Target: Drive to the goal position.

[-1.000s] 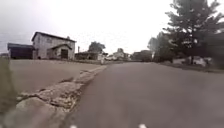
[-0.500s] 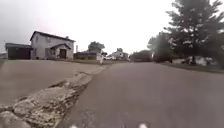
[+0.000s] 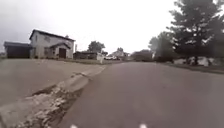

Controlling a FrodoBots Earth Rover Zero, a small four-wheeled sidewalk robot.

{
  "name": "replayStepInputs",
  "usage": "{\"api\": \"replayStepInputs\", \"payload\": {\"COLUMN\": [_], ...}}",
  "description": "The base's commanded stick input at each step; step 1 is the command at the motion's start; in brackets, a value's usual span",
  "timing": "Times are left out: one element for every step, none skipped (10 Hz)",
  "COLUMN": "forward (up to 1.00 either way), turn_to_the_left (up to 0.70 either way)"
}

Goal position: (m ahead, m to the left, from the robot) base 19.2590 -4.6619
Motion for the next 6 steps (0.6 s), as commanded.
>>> {"api": "replayStepInputs", "payload": {"forward": [1.0, 1.0, 1.0, 1.0, 1.0, 1.0], "turn_to_the_left": [0.0, 0.0, 0.0, 0.0, -0.01, -0.03]}}
